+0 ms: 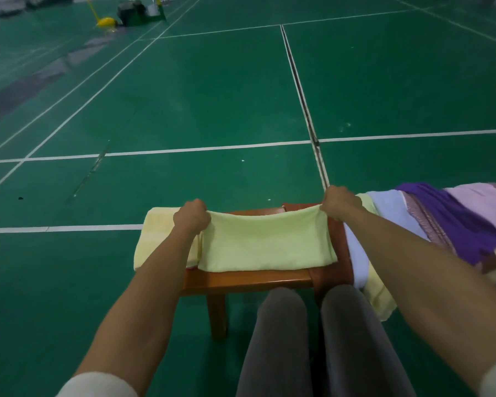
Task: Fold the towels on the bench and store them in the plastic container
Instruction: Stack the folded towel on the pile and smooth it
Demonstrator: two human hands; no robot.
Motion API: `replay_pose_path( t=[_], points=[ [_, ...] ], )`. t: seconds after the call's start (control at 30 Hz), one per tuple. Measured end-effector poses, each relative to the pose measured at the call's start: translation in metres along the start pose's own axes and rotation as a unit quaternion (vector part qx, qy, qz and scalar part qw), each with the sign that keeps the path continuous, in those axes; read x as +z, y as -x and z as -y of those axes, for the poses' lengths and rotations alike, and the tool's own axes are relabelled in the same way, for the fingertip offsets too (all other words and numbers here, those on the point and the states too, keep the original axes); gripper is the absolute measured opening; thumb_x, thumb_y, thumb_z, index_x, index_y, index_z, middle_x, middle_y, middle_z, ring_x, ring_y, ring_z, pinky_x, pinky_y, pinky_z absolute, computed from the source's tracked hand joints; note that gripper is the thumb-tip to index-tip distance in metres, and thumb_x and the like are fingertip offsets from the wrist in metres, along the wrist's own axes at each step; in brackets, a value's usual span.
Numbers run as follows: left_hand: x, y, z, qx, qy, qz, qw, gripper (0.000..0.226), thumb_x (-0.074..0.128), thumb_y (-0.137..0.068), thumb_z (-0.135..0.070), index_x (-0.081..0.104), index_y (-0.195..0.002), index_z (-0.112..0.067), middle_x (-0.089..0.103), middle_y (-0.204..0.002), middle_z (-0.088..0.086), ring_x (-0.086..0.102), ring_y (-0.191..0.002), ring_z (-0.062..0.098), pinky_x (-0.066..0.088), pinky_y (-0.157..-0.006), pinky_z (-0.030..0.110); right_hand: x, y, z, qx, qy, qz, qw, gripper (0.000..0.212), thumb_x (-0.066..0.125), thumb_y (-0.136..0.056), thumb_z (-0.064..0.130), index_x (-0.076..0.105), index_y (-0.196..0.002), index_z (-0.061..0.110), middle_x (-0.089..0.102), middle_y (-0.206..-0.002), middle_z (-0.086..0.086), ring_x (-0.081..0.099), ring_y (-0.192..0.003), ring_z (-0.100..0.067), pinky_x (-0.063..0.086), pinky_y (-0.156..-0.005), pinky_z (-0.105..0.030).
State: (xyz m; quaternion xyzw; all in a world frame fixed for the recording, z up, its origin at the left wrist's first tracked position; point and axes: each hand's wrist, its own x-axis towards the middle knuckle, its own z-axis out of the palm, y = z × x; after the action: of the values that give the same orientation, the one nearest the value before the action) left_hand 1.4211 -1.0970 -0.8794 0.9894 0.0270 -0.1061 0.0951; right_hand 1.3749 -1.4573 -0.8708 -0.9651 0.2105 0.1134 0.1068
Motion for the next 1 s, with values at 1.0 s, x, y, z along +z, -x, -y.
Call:
replay_pose_path(
  t=[1.0],
  points=[
    [0.044, -0.031, -0.02, 0.139, -0.227, 0.105, 0.958, 0.048, 0.065, -0.088, -0.055, 0.06, -0.118, -0.018, 0.066, -0.124, 0.005, 0.057, -0.119, 0.027, 0.032, -0.111, 0.047, 0.096, 0.055, 0.163, -0.333, 0.025, 0.184, 0.925, 0.029, 0.066, -0.093, 0.043, 0.065, -0.103, 0.016, 0.067, -0.104, -0.004, 0.062, -0.094, -0.026, 0.051, -0.082, -0.039]
  ],
)
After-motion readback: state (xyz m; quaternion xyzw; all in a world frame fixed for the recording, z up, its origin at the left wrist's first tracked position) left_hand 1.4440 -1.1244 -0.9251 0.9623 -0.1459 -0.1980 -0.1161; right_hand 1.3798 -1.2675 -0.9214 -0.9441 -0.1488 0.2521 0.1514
